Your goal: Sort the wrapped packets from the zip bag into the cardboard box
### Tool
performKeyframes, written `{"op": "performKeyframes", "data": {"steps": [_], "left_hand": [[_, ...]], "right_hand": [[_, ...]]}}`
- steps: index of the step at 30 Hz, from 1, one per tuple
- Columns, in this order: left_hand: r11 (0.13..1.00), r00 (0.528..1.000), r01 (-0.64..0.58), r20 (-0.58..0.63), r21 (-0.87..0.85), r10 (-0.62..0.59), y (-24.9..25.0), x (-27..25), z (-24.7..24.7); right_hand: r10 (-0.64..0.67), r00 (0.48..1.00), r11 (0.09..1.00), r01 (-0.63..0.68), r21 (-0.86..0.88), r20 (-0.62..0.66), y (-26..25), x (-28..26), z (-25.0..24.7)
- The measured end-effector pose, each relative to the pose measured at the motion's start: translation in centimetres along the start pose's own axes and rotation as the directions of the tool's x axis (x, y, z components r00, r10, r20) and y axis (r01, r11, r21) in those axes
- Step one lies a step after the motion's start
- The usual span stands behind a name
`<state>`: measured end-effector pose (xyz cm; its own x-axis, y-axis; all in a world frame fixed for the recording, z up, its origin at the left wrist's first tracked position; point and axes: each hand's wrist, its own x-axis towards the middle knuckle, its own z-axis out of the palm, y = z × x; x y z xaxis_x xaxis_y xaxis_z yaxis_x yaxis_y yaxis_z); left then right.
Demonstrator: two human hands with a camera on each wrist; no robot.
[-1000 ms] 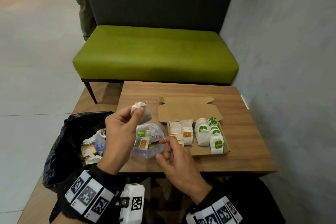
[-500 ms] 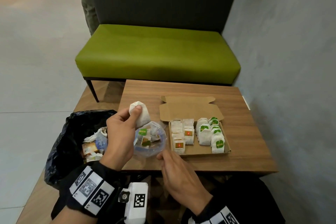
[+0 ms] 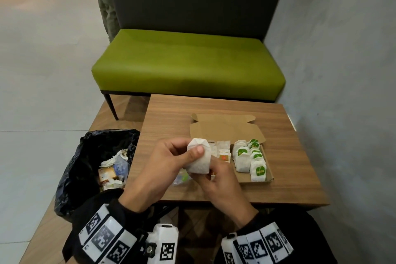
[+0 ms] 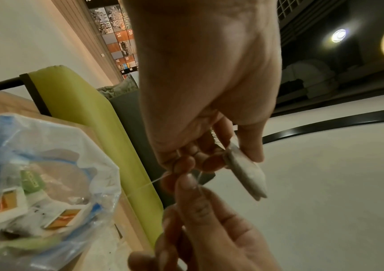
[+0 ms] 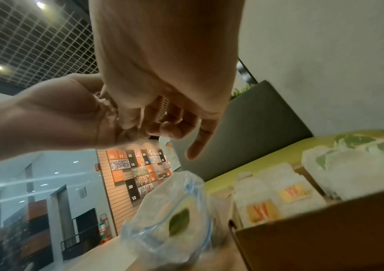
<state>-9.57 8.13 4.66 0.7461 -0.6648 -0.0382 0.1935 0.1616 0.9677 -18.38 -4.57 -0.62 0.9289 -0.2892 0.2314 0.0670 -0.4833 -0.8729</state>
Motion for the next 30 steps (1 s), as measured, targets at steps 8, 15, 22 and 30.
{"op": "performKeyframes", "data": {"steps": [8, 15, 22, 30], "left_hand": [[0.997, 0.996, -0.081, -0.042, 0.005, 0.081, 1.0, -0.2, 0.4], [0.998, 0.998, -0.061, -0.011, 0.02, 0.062, 0.8, -1.0, 0.8], [0.993, 0.995, 0.04, 0.089, 0.108, -0.05, -0.8, -3.0, 2.0], [0.86, 0.985, 0.174, -0.086, 0.479, -0.151, -6.3, -2.9, 0.6]], "right_hand": [[0.041, 0.992, 0.994, -0.029, -0.103, 0.122, 0.9, -3.2, 1.8], [0.185, 0.983, 0.982, -0.185, 0.037, 0.009, 0.9, -4.7, 0.4], [0.413, 0.828, 0.401, -0.539, 0.741, 0.379, -0.9, -3.0, -1.3], [0.174, 0.977, 0.79, -0.214, 0.575, 0.125, -5.4, -0.6, -4.5]]}}
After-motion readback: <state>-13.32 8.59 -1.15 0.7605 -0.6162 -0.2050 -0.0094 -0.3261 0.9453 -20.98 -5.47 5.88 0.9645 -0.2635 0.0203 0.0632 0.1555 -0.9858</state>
